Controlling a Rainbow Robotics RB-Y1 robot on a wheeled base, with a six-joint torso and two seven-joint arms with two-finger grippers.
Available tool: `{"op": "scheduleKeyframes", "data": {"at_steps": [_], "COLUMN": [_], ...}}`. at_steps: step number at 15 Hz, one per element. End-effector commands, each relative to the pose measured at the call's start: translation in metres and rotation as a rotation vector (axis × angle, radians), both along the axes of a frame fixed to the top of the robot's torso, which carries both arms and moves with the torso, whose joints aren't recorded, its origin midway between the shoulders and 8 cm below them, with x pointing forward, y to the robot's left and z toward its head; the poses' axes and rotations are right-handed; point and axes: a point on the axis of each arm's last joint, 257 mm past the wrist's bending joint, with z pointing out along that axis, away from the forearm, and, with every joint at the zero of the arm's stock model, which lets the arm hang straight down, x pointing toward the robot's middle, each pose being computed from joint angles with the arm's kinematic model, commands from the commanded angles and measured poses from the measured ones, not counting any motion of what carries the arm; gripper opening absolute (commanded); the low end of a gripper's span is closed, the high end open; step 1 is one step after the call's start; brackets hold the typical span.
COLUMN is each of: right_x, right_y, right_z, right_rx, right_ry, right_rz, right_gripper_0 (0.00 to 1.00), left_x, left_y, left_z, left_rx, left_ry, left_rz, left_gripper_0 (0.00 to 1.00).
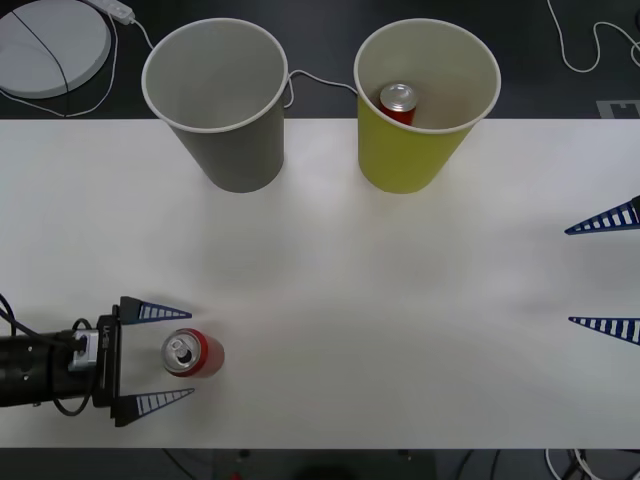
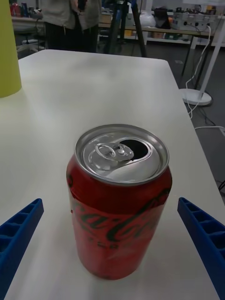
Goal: Put the can into the green bin and the plastic bottle into the gray bin
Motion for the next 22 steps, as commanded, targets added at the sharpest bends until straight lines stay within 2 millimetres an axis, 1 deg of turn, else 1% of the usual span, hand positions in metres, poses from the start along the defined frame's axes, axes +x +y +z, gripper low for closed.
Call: {"op": "scheduleKeyframes", "data": {"at_steps": [1, 3, 7, 8, 10, 11, 12, 17, 22], "right_x": [0.000, 0.000, 0.000, 0.000, 0.000, 0.000, 0.000, 0.000, 0.000], "right_y": [0.000, 0.000, 0.000, 0.000, 0.000, 0.000, 0.000, 0.000, 0.000], "right_z": [0.000, 0.000, 0.000, 0.000, 0.000, 0.000, 0.000, 0.000, 0.000], "right_rx": [0.000, 0.000, 0.000, 0.000, 0.000, 0.000, 0.000, 0.000, 0.000], "right_ry": [0.000, 0.000, 0.000, 0.000, 0.000, 0.000, 0.000, 0.000, 0.000], "right_rz": [0.000, 0.000, 0.000, 0.000, 0.000, 0.000, 0.000, 0.000, 0.000], "right_gripper_0": [1.00, 1.00, 1.00, 1.00, 1.00, 1.00, 1.00, 1.00, 1.00], "left_x": [0.001, 0.004, 0.008, 0.009, 0.009, 0.008, 0.008, 0.012, 0.024], "left_y": [-0.014, -0.024, -0.036, -0.037, -0.041, -0.041, -0.042, -0.042, -0.035], "left_z": [-0.004, -0.005, -0.006, -0.006, -0.005, -0.006, -0.006, 0.000, 0.011], "left_rx": [-0.018, -0.033, -0.040, -0.043, -0.053, -0.055, -0.057, -0.082, -0.099], "left_ry": [0.000, -0.003, -0.010, -0.010, -0.005, 0.001, 0.003, 0.014, 0.014], "left_rz": [0.003, 0.004, -0.002, -0.001, -0.001, -0.001, 0.001, 0.017, 0.052], "left_gripper_0": [1.00, 1.00, 1.00, 0.90, 0.27, 0.04, 0.00, 0.00, 0.00]}}
